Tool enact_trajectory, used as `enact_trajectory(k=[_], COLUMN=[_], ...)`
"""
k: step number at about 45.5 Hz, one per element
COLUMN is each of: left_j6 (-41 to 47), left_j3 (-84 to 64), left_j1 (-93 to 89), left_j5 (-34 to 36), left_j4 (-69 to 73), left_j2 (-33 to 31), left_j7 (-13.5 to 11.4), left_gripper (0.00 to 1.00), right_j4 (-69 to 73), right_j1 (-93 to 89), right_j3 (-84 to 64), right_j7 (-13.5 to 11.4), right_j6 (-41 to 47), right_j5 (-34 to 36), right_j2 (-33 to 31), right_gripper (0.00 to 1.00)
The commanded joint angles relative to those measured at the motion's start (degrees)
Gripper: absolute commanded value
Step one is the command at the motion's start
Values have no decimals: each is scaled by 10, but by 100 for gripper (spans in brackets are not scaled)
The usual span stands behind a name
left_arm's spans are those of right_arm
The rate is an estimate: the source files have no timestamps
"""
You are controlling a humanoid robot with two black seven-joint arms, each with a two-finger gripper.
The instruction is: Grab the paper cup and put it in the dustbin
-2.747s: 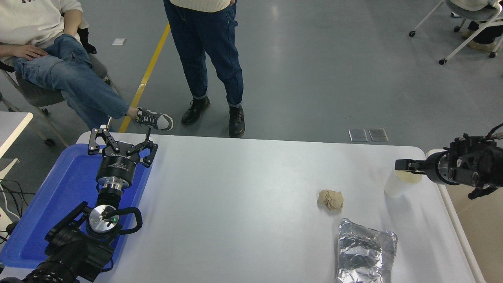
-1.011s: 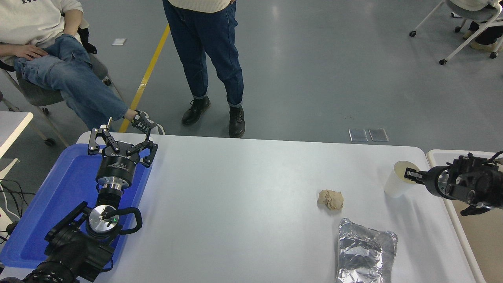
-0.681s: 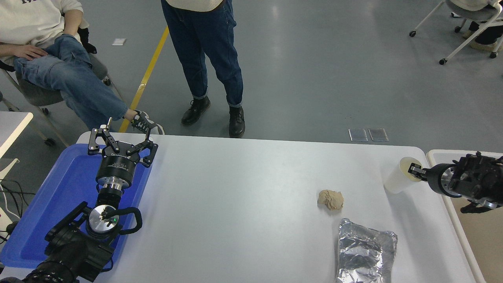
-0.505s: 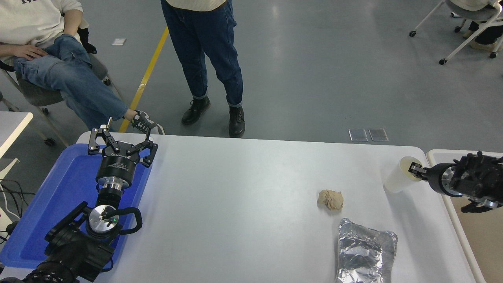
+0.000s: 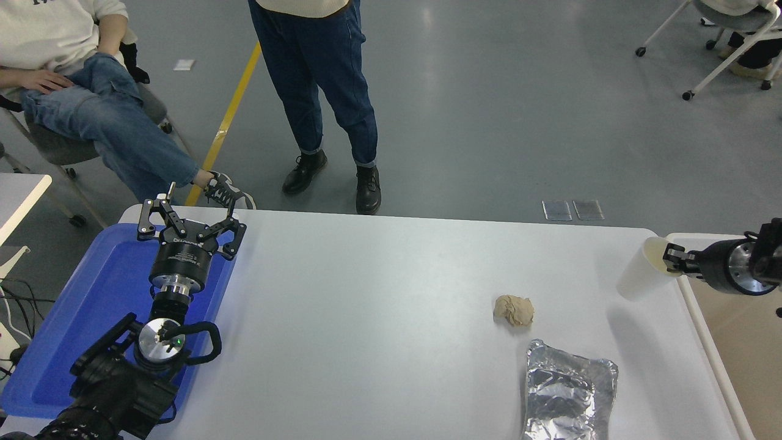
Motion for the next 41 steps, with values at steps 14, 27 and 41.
enact_trajectory(k=[14,27,41], left_j6=[0,0,0], left_j3=[0,0,0], left_j1=[0,0,0], left_j5=[0,0,0], left_j4=[0,0,0], left_j2=[0,0,0], left_j7=[0,0,0], left_gripper=[100,100,100], right_j4=[162,187,186], right_j1=[430,586,621], right_j3=[-186,-248,-275], right_j7=[-1,-1,-1], right_j6=[189,253,249], right_j5=[-19,-10,-8], right_j2=[-27,-6,-6], right_gripper=[0,0,0])
